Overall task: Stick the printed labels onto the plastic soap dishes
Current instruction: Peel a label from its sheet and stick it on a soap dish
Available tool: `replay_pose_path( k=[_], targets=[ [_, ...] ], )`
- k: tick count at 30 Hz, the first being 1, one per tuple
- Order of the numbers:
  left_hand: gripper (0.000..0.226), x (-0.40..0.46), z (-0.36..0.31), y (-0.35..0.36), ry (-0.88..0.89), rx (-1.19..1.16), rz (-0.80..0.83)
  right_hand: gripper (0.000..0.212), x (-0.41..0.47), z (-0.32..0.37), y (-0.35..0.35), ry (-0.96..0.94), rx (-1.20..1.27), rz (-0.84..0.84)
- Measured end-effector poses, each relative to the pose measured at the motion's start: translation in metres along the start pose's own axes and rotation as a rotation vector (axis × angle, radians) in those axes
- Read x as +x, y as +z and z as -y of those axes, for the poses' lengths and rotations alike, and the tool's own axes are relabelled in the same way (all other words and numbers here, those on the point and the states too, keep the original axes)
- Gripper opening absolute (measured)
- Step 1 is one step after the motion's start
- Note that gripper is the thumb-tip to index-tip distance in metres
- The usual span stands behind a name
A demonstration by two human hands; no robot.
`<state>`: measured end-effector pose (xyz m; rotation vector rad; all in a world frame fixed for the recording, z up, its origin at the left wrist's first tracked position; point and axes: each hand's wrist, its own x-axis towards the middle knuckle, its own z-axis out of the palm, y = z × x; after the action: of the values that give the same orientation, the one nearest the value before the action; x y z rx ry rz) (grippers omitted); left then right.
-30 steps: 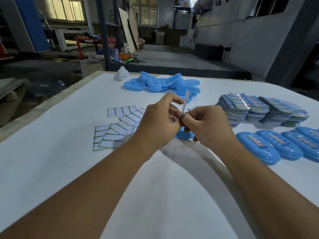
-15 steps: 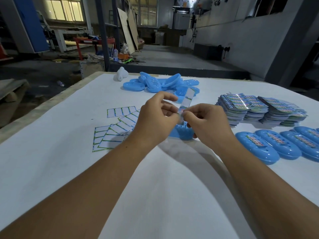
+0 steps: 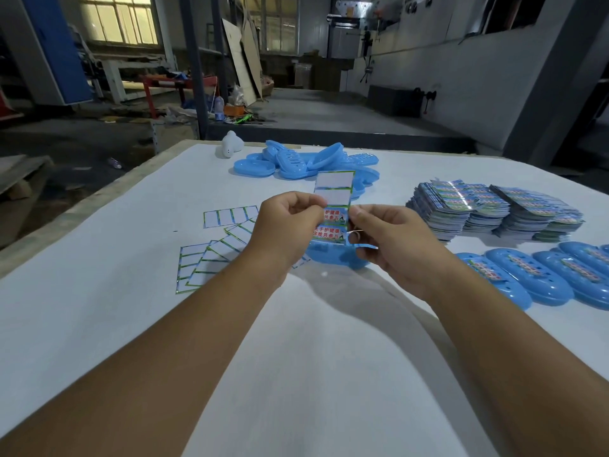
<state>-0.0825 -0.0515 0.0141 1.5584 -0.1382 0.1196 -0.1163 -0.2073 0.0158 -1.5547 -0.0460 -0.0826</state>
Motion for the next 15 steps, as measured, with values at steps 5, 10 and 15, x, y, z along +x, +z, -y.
replay_pose_path(
  k=[5, 10, 15],
  targets=[
    [0.005, -0.003, 0.0018, 0.0029, 0.134, 0.179, 0.005, 0.023, -0.0002, -0.0017, 0.0049, -0.019, -0.002, 0.013],
    [0.015, -0.0056, 0.0031, 0.0013, 0.186, 0.283, 0.057, 0.026, 0.0007, -0.0024, 0.0033, -0.052, -0.058, -0.031],
    [0.01, -0.0043, 0.0038, 0.0022, 0.21, 0.26, 0.036, 0.029, 0.0028, -0.0046, 0.0037, -0.083, -0.116, -0.079]
  ],
)
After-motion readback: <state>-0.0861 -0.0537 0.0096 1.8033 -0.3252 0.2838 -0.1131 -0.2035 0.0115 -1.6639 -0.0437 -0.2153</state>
